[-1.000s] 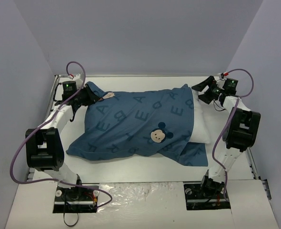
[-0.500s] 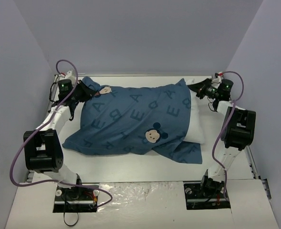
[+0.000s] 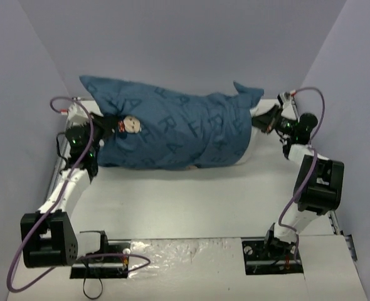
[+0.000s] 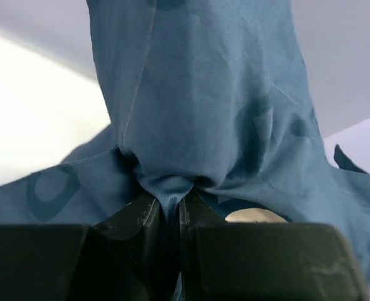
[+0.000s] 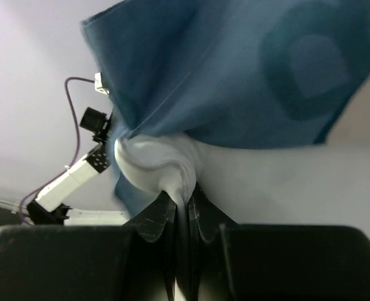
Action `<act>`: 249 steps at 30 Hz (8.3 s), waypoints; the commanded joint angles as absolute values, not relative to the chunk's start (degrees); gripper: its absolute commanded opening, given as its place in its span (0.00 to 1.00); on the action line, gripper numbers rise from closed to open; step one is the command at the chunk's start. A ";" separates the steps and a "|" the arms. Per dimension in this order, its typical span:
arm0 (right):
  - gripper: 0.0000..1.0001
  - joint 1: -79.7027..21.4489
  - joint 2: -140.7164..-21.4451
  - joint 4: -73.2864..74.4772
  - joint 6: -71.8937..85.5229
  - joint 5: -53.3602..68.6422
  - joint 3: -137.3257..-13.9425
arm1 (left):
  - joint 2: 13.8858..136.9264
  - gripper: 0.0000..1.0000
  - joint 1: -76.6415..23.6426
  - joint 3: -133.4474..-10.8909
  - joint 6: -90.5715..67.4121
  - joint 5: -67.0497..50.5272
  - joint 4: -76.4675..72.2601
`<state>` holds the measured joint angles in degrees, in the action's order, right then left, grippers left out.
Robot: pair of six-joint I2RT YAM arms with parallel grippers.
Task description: Remove the pillowcase from the pillow
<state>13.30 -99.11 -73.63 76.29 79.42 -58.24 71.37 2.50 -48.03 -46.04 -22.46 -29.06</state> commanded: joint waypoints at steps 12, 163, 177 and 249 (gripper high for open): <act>0.00 16.26 -91.23 -115.22 71.54 88.95 -36.12 | 58.03 0.26 -2.99 -33.13 -44.83 -18.55 -24.09; 1.00 5.36 -83.50 46.05 -42.87 28.48 -84.03 | 69.08 0.95 -4.04 -60.74 -25.40 -6.24 31.82; 0.92 4.75 -89.20 45.44 -61.96 24.96 -88.77 | 83.83 0.93 -8.70 -65.12 -7.03 -6.07 25.48; 1.00 1.05 -100.72 23.99 6.50 11.87 -100.55 | 103.51 0.97 -2.63 -103.50 -28.65 -16.96 24.66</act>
